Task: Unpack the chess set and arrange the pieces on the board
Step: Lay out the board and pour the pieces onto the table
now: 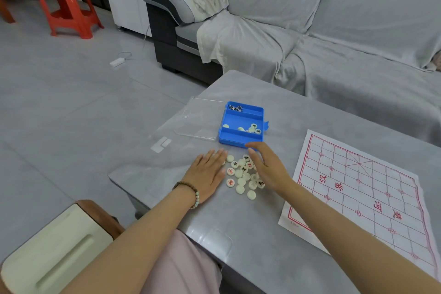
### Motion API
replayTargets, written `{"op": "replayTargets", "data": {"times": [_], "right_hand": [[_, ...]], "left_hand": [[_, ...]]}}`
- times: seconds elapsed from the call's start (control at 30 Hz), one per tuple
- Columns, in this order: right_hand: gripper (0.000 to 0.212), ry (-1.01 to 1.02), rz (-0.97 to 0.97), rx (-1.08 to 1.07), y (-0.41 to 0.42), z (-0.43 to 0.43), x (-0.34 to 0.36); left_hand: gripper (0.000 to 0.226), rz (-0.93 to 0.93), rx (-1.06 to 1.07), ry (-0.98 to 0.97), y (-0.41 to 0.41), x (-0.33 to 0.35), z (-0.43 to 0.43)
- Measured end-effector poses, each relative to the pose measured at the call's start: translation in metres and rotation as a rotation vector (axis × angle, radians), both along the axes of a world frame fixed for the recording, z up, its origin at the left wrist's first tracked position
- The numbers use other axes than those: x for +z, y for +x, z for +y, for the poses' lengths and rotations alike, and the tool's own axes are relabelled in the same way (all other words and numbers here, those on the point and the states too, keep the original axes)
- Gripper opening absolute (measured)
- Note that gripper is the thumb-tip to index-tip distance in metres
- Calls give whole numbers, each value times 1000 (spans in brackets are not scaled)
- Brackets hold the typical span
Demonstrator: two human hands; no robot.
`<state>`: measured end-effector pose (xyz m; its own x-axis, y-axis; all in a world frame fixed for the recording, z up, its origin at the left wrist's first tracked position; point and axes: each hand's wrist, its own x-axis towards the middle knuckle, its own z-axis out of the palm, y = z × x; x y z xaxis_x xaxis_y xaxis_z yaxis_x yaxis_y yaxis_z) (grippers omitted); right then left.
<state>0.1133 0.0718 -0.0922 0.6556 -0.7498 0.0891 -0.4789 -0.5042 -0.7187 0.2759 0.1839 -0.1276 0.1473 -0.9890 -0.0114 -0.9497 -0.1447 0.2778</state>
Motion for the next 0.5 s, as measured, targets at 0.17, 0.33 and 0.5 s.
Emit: {"op": "replayTargets", "data": {"times": [0.17, 0.33, 0.5], "right_hand": [[35, -46, 61, -4, -22, 5, -12], [47, -141, 228, 68, -25, 8, -21], [78, -230, 379, 141, -15, 23, -40]], "left_hand": [[77, -49, -142, 32, -6, -3, 15], [57, -5, -74, 10, -5, 1, 6], [58, 52, -24, 25, -17, -6, -6]]}}
